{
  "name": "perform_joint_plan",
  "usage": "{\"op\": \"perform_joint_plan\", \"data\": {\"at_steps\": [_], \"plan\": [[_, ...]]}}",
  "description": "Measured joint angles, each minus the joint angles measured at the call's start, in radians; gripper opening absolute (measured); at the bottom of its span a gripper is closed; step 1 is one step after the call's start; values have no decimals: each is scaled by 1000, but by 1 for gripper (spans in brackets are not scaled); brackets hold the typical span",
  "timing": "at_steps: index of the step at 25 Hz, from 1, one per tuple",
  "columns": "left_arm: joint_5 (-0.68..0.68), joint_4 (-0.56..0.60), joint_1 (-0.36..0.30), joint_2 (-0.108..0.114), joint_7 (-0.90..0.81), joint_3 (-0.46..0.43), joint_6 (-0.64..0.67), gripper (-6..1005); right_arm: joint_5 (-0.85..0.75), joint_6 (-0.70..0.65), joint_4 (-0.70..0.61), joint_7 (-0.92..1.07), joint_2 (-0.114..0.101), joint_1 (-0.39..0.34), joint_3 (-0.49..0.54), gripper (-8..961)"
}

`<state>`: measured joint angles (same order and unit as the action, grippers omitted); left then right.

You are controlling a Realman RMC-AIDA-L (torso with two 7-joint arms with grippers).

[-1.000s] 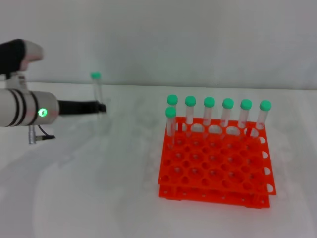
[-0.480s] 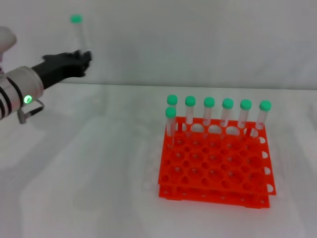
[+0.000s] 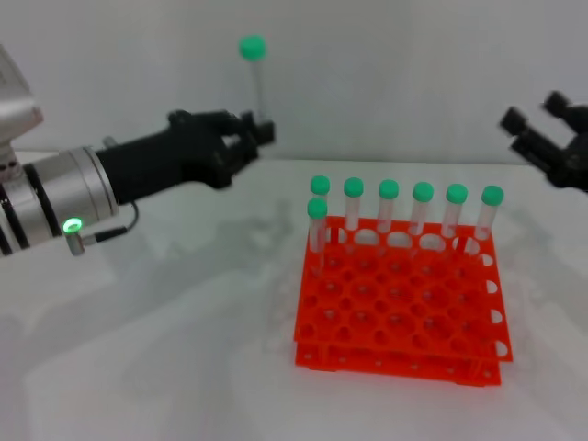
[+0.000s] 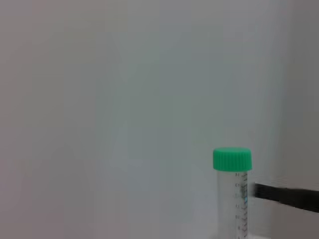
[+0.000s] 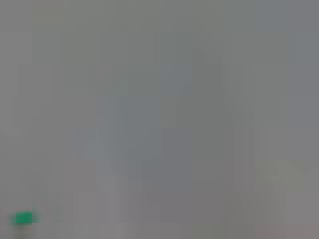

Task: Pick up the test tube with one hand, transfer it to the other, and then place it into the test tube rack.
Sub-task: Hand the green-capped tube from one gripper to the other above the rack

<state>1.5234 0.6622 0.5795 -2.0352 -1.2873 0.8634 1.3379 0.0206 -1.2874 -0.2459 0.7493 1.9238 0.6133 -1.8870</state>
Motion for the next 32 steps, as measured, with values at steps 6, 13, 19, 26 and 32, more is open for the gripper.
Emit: {"op": "perform_joint_plan", "data": {"at_steps": [6,13,19,26,32], "plan": [[75,-1,18,-9,-49,36,102,207,-176,-113,-6,62,-28,31,5,795],[123,2,76,-10,-115,140,103,209,-224,-106,-32,45,10,35,5,738],[184,-2,110,-14,-117,144,94,211,-259,-108,-67,85,13,30,2,737],[218,-2,125,-26,-111,144,50,213,-369,-134,-76,375,-57,65,6,736],[220,-2,129,-34,-104,144,45,215,-490,-141,-72,490,-86,112,6,736]]}}
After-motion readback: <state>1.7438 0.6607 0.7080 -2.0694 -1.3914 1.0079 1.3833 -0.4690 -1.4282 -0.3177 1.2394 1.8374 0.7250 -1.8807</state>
